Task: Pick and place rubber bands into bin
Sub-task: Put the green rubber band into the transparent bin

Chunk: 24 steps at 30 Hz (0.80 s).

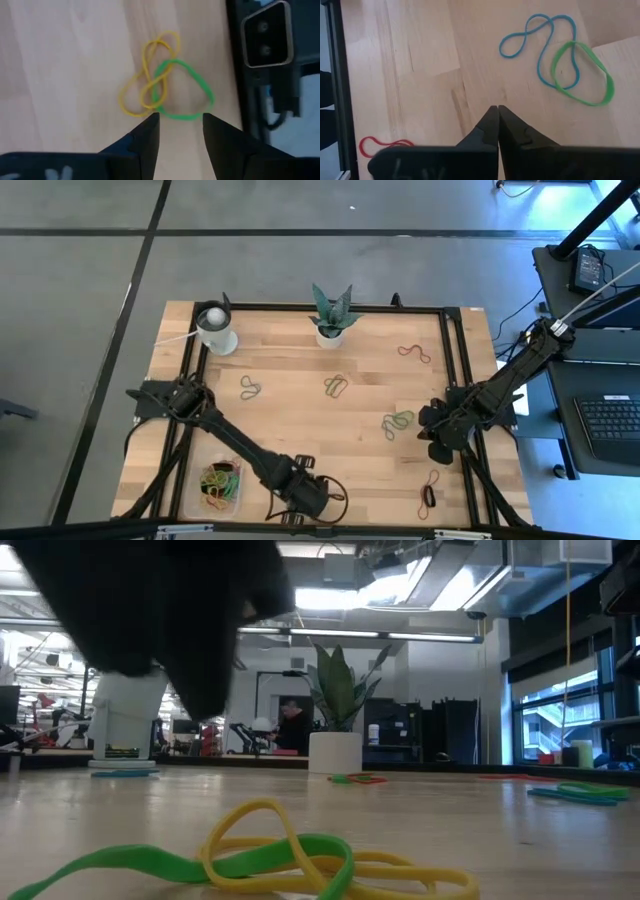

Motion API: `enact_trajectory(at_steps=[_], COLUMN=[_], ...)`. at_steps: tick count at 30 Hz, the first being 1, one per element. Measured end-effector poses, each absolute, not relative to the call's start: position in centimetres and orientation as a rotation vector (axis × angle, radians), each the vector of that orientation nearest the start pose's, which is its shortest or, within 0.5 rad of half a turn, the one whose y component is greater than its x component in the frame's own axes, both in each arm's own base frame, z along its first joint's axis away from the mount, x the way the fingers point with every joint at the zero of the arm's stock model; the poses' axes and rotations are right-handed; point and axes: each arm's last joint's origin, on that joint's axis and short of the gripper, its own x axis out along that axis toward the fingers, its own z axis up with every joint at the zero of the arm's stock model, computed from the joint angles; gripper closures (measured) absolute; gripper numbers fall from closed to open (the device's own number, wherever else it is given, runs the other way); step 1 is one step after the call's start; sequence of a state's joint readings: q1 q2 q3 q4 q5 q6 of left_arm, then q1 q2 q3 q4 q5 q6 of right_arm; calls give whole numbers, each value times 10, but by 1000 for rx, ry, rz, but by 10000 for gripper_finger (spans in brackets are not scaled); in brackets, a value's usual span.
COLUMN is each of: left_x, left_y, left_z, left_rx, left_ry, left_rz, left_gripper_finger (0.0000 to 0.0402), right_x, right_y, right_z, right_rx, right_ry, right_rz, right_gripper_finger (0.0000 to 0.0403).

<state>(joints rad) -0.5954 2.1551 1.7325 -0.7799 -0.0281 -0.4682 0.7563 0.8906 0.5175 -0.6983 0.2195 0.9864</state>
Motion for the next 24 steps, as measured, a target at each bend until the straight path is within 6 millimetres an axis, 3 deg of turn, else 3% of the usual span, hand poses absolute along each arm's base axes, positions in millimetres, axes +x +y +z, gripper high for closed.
enact_trajectory(at_steps=[6,19,24], left_x=[369,380,378], left_y=[-259,-263,-262], left_z=[184,131,130], left_rx=[-159,-434,-428], left_ry=[1230,1360,1367], left_rz=[-106,104,127], left_gripper_finger=[258,259,296], right_x=[113,113,113], right_y=[98,98,98], right_z=[191,191,191], right_rx=[385,384,364], right_ry=[1067,1067,1066], right_rz=[-27,-26,-14], right_gripper_finger=[402,402,402])
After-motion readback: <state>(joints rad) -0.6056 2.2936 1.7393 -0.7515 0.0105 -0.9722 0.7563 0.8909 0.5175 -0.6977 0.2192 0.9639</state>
